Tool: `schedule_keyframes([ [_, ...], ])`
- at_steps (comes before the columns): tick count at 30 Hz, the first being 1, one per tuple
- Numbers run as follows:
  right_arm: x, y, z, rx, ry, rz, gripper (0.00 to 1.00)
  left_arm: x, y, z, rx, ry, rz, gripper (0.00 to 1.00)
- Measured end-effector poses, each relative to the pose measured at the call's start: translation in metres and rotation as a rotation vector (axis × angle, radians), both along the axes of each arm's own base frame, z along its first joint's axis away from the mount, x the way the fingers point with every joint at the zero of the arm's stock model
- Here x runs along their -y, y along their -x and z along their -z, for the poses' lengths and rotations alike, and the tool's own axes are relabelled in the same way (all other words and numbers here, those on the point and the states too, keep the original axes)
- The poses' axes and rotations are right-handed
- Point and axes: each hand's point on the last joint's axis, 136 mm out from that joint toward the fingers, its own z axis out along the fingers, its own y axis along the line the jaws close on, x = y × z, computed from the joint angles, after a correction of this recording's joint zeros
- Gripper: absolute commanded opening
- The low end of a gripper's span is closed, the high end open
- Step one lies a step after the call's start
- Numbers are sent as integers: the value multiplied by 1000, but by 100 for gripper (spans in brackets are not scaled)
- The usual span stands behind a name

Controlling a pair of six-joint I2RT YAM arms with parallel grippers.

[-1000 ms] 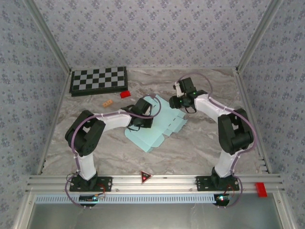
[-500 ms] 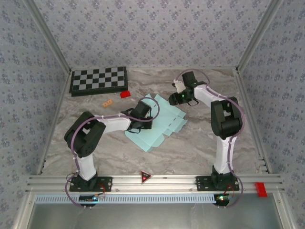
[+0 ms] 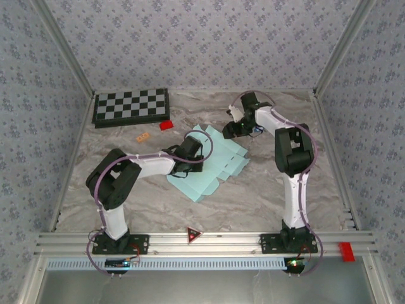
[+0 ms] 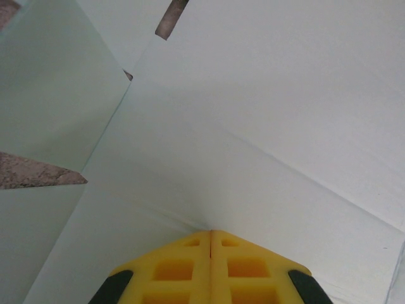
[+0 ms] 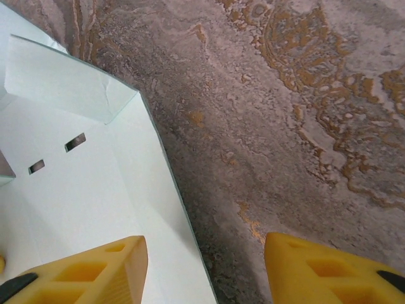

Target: Fold the paper box

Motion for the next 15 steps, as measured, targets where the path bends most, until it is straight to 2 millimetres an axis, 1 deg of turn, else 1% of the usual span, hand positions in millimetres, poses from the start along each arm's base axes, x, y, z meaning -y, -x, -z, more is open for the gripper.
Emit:
schedule_keyframes([
  [6, -2, 8, 12, -69, -4, -22, 47, 0, 0, 0, 0, 0, 0, 0],
  [10, -3, 10, 13, -85, -5, -34, 36, 0, 0, 0, 1, -2, -1, 0],
  [15, -6, 15, 12, -100, -20, -59, 26, 0, 0, 0, 1, -1, -1, 0],
])
